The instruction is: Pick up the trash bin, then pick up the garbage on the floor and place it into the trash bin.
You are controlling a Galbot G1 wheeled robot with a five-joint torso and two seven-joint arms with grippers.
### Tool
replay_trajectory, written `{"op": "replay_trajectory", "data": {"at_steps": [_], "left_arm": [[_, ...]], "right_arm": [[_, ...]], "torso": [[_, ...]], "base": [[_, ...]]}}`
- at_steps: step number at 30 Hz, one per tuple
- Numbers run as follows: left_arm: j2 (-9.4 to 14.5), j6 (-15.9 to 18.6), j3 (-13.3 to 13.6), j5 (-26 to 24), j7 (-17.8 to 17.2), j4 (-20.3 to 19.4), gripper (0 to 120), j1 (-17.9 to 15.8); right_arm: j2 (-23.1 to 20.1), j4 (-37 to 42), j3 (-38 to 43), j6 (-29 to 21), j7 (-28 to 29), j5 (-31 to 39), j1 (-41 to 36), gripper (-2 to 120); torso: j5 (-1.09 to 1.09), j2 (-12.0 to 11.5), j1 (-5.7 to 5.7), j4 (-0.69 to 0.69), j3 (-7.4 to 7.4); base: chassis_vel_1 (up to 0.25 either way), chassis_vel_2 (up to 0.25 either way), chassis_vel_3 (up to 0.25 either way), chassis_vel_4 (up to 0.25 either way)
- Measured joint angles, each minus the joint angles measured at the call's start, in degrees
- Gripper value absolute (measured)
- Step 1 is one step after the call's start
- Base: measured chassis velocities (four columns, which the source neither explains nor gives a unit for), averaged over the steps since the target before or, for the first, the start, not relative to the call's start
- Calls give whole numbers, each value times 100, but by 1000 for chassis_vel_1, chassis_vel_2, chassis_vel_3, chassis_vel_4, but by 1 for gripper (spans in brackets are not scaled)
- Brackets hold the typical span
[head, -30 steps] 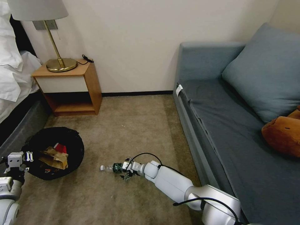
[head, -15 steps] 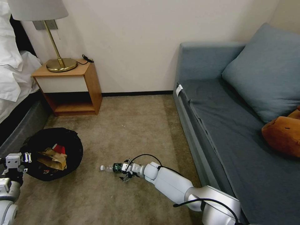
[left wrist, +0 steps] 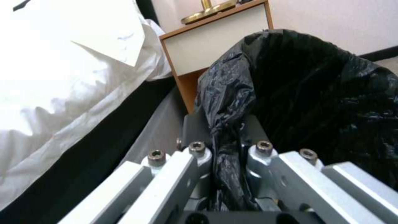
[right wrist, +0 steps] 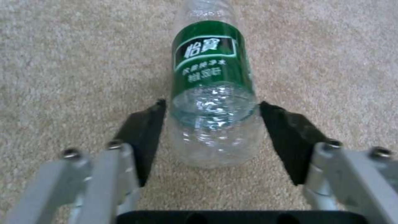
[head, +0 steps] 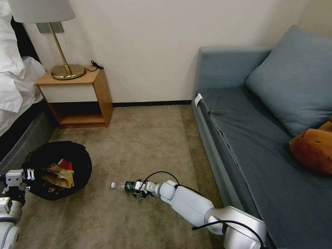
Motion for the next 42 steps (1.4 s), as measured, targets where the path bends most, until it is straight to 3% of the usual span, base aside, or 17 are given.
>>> {"op": "replay_trajectory", "data": {"at_steps": [4, 7, 15, 24, 33, 42], "left_arm": [[-2, 0, 0, -2, 2, -2, 5, 9], [-2, 0, -11, -8, 6, 1, 5, 27], [32, 0, -19, -40, 10, 29, 5, 20], [80, -11, -23, -86, 11, 121, 5, -32], [147, -33, 30, -155, 8, 155, 5, -118], [121, -33, 159, -145, -8, 105, 5, -183]], "right_arm": [[0, 0, 2, 1, -3, -2, 0, 51], [0, -3, 14, 2, -5, -9, -6, 34], [0, -25, 87, 23, -11, -28, -26, 14], [-1, 161, 303, 20, 5, 36, 54, 13], [-8, 1095, 699, -246, 114, 408, 287, 12], [-378, 1985, 1268, -551, 217, 746, 369, 12]], "torso": [[0, 0, 0, 0, 0], [0, 0, 0, 0, 0], [0, 0, 0, 0, 0], [0, 0, 0, 0, 0], [0, 0, 0, 1, 0], [0, 0, 0, -2, 0]], "base": [[0, 0, 0, 0], [0, 0, 0, 0], [0, 0, 0, 0], [0, 0, 0, 0], [0, 0, 0, 0], [0, 0, 0, 0]]}}
